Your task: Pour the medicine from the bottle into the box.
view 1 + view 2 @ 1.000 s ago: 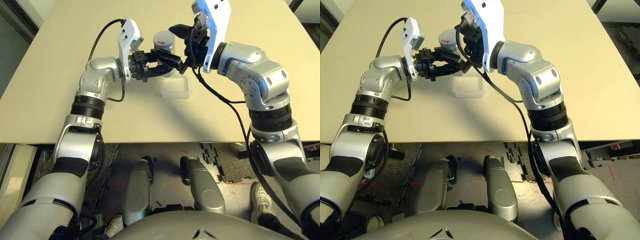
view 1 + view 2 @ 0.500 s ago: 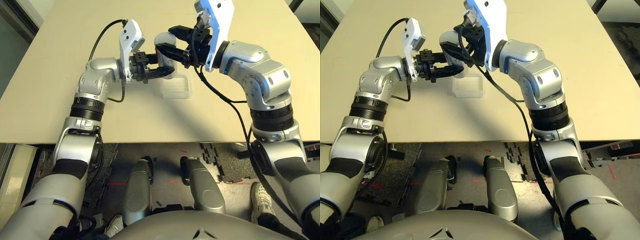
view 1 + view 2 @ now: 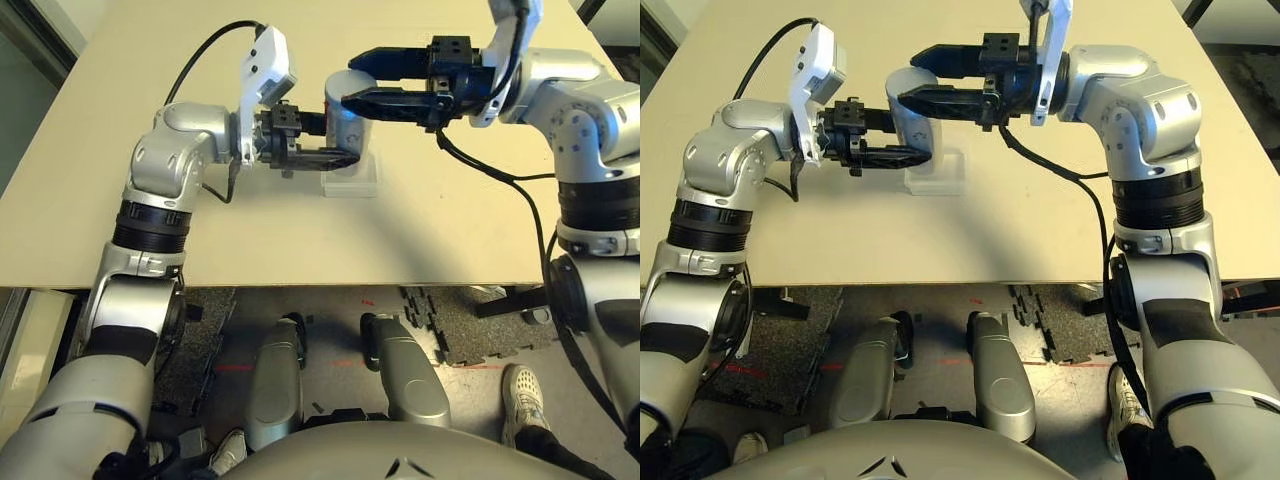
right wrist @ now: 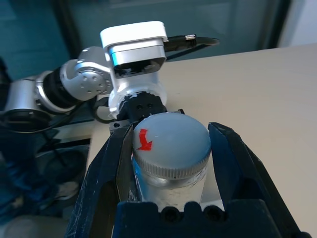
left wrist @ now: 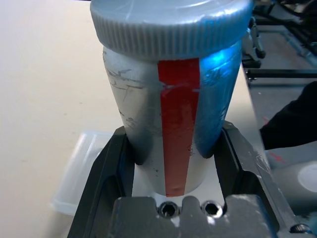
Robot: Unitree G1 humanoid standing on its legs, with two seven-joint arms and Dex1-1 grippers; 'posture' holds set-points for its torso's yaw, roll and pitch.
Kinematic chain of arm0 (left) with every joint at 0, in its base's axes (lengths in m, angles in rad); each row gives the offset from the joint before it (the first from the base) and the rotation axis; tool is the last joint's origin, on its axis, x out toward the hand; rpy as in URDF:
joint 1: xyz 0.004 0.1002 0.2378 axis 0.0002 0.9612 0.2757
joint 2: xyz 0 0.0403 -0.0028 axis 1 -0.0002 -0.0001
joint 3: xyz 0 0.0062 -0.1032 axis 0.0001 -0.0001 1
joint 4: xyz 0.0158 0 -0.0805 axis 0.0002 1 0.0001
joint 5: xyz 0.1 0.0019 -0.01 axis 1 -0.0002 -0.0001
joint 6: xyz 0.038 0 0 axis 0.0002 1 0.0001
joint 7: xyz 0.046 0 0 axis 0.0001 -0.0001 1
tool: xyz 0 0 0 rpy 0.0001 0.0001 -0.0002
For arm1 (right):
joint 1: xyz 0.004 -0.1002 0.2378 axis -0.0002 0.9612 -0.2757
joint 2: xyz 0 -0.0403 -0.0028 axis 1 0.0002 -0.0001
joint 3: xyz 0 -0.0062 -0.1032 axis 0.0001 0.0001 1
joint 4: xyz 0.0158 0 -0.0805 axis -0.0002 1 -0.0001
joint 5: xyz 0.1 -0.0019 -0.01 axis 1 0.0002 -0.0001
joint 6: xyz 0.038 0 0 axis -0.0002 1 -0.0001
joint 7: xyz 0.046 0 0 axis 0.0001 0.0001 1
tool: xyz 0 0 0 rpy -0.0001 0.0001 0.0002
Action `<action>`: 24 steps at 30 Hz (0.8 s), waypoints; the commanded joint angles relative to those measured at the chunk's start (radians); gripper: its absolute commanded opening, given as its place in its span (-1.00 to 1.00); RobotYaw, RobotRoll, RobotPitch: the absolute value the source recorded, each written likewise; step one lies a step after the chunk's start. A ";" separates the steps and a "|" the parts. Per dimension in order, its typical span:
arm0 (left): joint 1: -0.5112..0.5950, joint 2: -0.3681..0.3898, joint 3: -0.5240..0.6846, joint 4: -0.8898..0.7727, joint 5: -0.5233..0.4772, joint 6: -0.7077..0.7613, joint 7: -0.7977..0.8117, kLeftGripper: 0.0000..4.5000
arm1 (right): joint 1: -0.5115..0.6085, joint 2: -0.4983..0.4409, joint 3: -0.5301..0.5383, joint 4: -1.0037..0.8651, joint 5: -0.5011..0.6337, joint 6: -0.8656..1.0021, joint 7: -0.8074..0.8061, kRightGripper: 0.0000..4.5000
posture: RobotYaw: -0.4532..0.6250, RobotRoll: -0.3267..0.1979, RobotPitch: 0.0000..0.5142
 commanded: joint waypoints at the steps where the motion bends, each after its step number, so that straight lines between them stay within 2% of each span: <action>1: 0.008 -0.004 -0.031 -0.089 -0.041 -0.023 -0.052 0.10 | -0.008 -0.012 -0.014 0.039 -0.017 0.005 -0.019 0.12 | -0.18 0.25 -0.24; 6: 0.012 -0.011 -0.029 -0.063 -0.026 -0.054 -0.041 0.10 | 0.001 -0.016 -0.019 0.009 -0.012 0.020 -0.035 0.12 | -0.18 0.25 -0.25; 12: 0.000 -0.019 -0.020 0.042 0.012 -0.146 -0.022 0.10 | -0.014 -0.038 -0.052 -0.129 0.039 0.151 -0.114 1.00 | -0.20 0.25 -0.27; 24: -0.044 -0.028 -0.034 0.195 0.051 -0.260 -0.050 0.10 | 0.026 -0.013 -0.048 -0.315 0.111 0.244 -0.227 1.00 | -0.26 0.25 -0.32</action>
